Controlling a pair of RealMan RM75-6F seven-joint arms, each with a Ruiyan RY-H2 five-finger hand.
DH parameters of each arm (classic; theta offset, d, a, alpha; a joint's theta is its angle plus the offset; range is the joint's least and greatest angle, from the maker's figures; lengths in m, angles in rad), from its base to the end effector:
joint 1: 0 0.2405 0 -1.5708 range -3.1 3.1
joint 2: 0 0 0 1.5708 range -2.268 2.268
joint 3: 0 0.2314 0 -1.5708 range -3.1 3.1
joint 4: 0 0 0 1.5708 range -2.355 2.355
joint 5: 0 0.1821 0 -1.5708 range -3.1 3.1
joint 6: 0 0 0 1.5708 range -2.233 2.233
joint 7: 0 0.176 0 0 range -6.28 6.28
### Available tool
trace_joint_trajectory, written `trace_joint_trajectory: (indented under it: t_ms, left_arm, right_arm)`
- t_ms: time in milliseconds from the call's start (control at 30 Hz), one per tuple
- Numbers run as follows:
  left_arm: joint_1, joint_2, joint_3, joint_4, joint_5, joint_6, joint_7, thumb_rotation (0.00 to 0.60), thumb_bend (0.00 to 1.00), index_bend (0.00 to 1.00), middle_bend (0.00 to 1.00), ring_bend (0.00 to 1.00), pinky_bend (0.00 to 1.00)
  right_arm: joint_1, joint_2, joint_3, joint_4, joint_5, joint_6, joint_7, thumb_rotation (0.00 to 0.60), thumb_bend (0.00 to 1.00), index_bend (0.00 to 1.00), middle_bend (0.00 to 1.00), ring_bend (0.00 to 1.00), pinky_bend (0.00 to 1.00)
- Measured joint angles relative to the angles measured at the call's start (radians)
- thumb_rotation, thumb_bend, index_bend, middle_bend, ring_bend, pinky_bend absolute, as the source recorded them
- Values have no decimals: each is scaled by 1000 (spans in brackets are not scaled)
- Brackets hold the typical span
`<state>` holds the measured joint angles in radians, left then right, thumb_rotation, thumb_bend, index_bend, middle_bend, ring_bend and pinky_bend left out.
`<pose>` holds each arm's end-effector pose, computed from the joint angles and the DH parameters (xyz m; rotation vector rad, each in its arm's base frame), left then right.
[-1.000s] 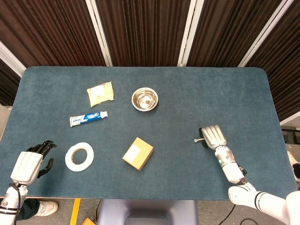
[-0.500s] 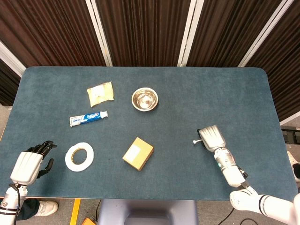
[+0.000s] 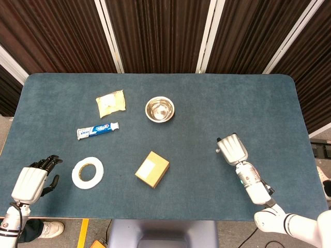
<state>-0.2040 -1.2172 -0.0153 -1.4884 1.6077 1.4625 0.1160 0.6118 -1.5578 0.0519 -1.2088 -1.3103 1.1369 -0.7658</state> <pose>-0.2531 0.2340 0.1381 -1.6086 -0.6986 -0.9050 -0.2022 -0.3444 0.0286 1.8467 -0.2109 0.4636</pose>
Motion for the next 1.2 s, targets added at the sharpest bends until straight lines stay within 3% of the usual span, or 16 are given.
trace_joint_trajectory:
  t_ms: [600, 933, 1200]
  left_arm:
    - [0, 0, -2, 1, -7, -2, -8, 600, 458, 309, 252, 381, 538]
    - [0, 1, -3, -1, -6, -1, -6, 600, 458, 308, 252, 381, 538]
    - [-1, 0, -3, -1, -8, -5, -2, 600, 458, 309, 253, 381, 538]
  right_arm:
    - [28, -103, -88, 306, -258, 80, -86, 600, 477, 768, 998, 851, 817]
    - [32, -116, -124, 385, -345, 92, -136, 600, 479, 766, 998, 851, 817]
    - [22, -121, -122, 406, -360, 82, -154, 600, 480, 760, 998, 851, 817]
